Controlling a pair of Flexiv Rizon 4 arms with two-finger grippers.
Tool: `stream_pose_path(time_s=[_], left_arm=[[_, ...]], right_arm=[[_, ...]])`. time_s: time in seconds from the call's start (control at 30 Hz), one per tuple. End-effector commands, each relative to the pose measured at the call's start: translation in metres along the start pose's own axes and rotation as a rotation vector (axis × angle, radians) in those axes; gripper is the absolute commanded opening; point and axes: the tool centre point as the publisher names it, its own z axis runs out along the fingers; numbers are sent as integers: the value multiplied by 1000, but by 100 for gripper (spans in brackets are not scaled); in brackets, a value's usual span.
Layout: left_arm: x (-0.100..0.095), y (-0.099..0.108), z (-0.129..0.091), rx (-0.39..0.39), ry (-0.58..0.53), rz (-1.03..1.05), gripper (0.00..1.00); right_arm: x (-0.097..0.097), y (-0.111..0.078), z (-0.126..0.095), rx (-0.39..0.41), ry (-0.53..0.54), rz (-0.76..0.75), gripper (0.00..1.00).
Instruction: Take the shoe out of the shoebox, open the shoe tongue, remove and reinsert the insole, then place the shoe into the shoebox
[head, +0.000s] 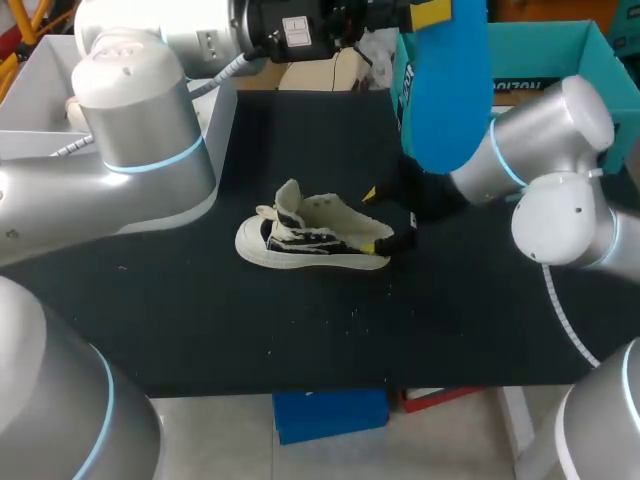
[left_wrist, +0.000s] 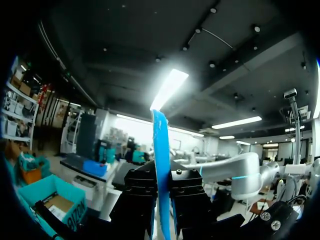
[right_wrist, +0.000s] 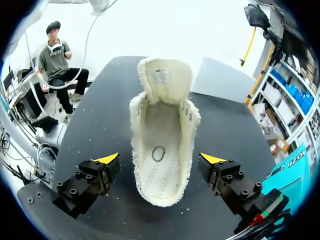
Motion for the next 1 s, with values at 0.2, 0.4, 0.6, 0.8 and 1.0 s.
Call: stream_pose_path(time_s=[0.2, 0.4, 0.6, 0.8, 1.0], left_arm=[[1, 1, 1, 0, -5, 2, 0], [1, 1, 1, 0, -5, 2, 0], [1, 1, 1, 0, -5, 2, 0], [1, 1, 1, 0, -5, 2, 0], [1, 1, 1, 0, -5, 2, 0]], right_arm=[[2, -18, 10, -162, -13, 18, 100], [-3, -30, 7, -159, -12, 28, 100], [-4, -34, 7, -183, -12, 36, 100], [-4, -37, 5, -174, -13, 36, 100], [-14, -34, -9, -129, -18, 18, 100]])
